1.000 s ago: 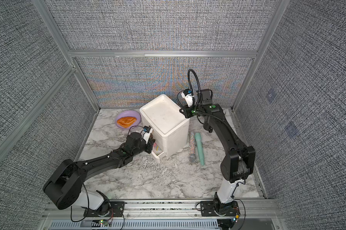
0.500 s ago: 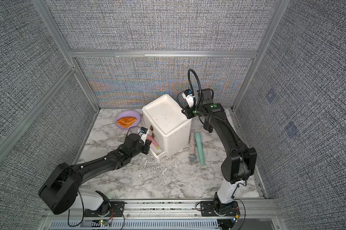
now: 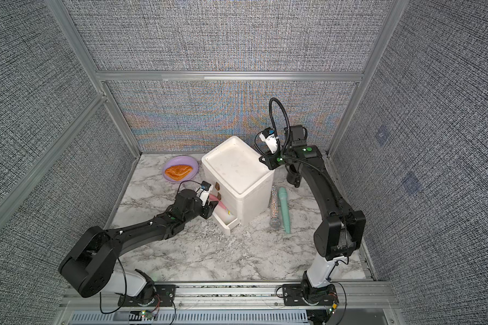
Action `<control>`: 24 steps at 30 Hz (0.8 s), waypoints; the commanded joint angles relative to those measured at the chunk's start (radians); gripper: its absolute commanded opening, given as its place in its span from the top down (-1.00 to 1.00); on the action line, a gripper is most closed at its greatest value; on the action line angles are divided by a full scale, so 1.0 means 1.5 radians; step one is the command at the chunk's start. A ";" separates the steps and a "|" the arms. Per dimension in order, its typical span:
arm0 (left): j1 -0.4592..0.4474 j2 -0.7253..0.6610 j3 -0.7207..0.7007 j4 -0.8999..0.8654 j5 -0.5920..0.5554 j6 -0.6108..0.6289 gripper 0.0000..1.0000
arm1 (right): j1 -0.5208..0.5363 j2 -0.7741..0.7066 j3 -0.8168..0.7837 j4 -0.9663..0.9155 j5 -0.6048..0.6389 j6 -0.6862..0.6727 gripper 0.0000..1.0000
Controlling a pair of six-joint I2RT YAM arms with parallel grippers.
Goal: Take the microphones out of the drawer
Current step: Open the drawer in the storage box.
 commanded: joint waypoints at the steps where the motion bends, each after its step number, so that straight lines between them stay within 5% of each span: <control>1: 0.001 0.015 0.015 0.025 0.020 0.023 -0.09 | 0.002 -0.002 0.009 0.009 -0.094 -0.021 0.80; 10: 0.001 0.050 0.038 0.049 0.025 0.008 -0.04 | 0.007 -0.007 0.005 0.011 -0.101 -0.017 0.80; 24: 0.001 0.090 0.073 0.063 0.056 -0.003 0.56 | 0.014 -0.002 0.003 0.002 -0.109 -0.028 0.81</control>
